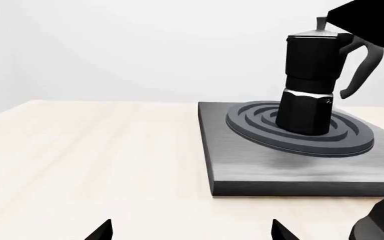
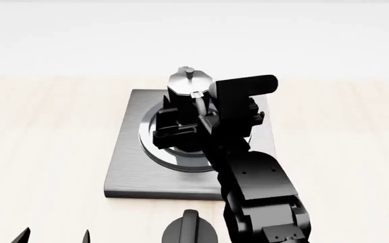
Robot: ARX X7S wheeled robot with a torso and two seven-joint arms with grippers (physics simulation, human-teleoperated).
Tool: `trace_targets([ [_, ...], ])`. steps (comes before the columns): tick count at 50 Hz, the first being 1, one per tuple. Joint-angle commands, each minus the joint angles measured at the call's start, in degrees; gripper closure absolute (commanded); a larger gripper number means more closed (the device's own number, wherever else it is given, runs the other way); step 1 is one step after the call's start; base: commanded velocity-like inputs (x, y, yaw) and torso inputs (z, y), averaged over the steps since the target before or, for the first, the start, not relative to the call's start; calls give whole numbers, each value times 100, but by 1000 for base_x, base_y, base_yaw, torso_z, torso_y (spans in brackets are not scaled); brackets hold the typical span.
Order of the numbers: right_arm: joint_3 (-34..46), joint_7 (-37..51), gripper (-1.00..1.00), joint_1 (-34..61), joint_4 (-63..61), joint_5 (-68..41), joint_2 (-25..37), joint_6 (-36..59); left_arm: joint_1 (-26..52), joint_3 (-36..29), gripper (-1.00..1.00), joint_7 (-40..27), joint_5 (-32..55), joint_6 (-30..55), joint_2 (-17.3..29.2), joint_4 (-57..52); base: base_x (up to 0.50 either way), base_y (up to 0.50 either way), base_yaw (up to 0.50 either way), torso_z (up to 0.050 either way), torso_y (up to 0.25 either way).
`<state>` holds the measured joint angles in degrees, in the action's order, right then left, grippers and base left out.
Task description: Put the moka pot on the stove.
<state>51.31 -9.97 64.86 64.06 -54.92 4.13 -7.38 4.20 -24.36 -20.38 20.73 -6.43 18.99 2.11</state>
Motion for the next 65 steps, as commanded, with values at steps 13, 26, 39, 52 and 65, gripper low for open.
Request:
trace_targets([
  [13,107,672,-100,-412,-1555,-148,643,251,9,-27,-100,-7,19,-14,17,5,0,0,0,0,0],
  [26,138,1299,-100,-757,-2800,-142,1164,360,13,-41,-100,-11,30,-16,27,5,0,0,0,0,0],
  [39,134,1806,-100,-1043,-3881,-132,1605,378,18,-55,-100,-20,38,-21,36,7,0,0,0,0,0],
  [52,96,2191,-100,-1278,-4793,-131,2006,361,23,-72,-100,-33,38,-19,47,6,0,0,0,0,0],
  [65,74,2583,-100,-1408,-5670,-72,2410,394,29,-88,-100,-42,38,-18,58,6,0,0,0,0,0],
])
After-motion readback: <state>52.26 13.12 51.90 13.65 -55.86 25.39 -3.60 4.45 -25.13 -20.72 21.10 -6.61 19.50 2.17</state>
